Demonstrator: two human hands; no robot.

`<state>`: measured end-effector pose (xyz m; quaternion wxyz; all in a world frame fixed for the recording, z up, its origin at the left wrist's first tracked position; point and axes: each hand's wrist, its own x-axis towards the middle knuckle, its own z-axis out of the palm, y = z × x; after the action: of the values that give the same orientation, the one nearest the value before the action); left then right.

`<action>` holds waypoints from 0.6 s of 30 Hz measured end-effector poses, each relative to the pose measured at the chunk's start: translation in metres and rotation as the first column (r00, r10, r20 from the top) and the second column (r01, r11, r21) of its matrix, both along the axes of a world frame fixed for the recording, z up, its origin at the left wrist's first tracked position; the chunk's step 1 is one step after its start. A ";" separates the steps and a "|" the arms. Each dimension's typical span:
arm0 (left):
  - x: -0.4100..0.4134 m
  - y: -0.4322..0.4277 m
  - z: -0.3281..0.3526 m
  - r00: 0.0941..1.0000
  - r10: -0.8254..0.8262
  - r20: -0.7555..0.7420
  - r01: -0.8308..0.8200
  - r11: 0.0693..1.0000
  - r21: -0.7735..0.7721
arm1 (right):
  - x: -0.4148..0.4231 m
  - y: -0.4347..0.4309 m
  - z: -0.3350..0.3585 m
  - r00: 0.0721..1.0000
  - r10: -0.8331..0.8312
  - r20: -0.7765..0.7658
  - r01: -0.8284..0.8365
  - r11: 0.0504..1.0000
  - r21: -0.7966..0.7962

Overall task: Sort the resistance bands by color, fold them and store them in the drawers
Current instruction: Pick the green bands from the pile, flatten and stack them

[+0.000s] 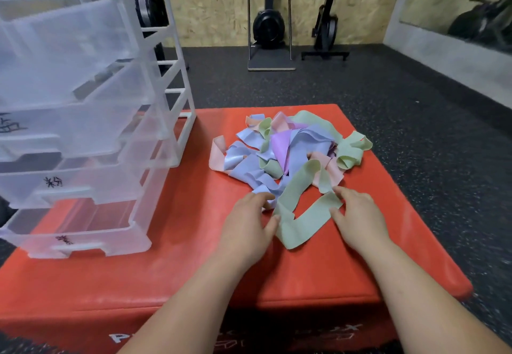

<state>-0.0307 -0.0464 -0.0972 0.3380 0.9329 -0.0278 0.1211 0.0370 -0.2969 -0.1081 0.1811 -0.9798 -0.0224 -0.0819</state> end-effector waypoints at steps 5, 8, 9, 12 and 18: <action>0.009 -0.006 0.000 1.000 -0.004 0.018 0.004 1.000 -0.019 | 0.005 -0.004 0.008 0.993 0.041 0.112 -0.051 0.995 0.085; 0.007 -0.012 0.005 0.998 -0.042 0.047 0.044 0.998 -0.035 | -0.004 0.002 0.026 0.971 0.152 0.184 -0.202 0.933 0.297; 0.005 -0.014 0.009 0.996 -0.061 0.066 0.064 0.996 -0.054 | -0.010 0.005 0.033 0.961 0.190 0.203 -0.252 0.903 0.349; -0.005 -0.021 0.020 0.984 -0.115 0.138 0.130 0.986 -0.103 | -0.031 0.013 0.051 0.918 0.298 0.261 -0.382 0.842 0.380; -0.030 -0.027 0.039 0.959 -0.194 0.207 0.212 0.975 -0.068 | -0.070 0.013 0.071 0.885 0.348 0.308 -0.447 0.821 0.356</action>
<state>-0.0605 -0.0732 -0.0585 0.3854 0.8922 -0.1519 0.1797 -0.0330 -0.2835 -0.0373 0.3955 -0.8751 -0.2302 -0.1572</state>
